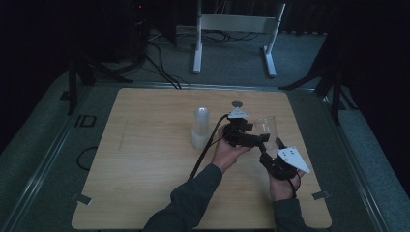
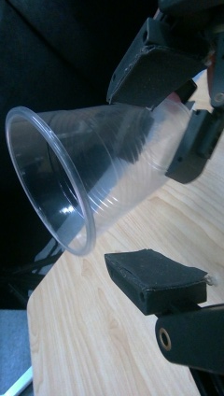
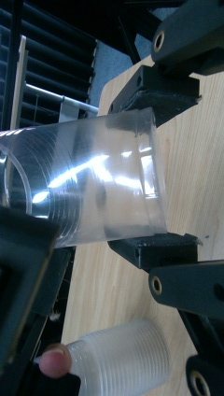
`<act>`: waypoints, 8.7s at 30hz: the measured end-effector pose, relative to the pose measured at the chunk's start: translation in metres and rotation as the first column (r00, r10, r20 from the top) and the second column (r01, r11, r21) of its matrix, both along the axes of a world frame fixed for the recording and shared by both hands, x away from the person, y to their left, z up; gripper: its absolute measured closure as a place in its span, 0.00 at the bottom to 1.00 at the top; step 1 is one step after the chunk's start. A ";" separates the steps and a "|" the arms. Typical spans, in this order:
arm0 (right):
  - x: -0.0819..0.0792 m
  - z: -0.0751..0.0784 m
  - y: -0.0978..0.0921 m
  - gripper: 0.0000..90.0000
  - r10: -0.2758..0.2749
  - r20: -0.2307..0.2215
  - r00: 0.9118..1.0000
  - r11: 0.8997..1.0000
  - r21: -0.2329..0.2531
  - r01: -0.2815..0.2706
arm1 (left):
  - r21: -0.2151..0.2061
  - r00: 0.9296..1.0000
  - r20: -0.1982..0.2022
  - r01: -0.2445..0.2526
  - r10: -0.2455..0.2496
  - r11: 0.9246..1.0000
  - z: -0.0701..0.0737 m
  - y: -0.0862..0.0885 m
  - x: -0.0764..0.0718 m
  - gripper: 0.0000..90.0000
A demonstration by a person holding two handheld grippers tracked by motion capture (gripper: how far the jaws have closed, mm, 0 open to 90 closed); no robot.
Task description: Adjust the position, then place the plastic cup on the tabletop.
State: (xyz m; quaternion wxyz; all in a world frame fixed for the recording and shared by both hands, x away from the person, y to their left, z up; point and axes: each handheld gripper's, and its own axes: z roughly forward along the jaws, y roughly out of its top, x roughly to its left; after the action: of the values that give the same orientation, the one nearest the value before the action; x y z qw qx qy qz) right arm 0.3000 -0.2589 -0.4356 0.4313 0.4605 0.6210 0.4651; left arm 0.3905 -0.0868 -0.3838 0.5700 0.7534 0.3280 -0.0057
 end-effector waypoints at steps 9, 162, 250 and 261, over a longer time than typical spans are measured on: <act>-0.001 0.000 0.004 0.46 0.015 0.009 1.000 1.000 -0.002 -0.015 | -0.045 1.000 -0.022 -0.016 0.015 0.999 -0.002 -0.010 0.000 0.20; 0.005 -0.007 -0.012 0.35 0.109 -0.109 0.988 0.992 0.077 -0.101 | 0.011 0.961 0.239 -0.147 0.140 0.989 -0.012 0.030 -0.013 0.33; 0.004 -0.007 -0.022 0.35 0.088 -0.117 0.989 0.994 0.070 -0.080 | -0.007 0.940 0.296 -0.176 0.170 0.984 -0.038 0.104 -0.034 0.33; 0.003 -0.006 -0.025 0.35 0.082 -0.115 0.990 0.995 0.072 -0.074 | 0.020 0.942 0.293 -0.179 0.165 0.984 -0.049 0.108 -0.037 0.33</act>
State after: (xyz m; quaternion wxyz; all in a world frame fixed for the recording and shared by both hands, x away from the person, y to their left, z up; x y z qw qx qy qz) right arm 0.3029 -0.2837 -0.4421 0.3596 0.4766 0.6469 0.4744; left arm 0.3538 0.0207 -0.4331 0.5926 0.7275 0.3054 0.1621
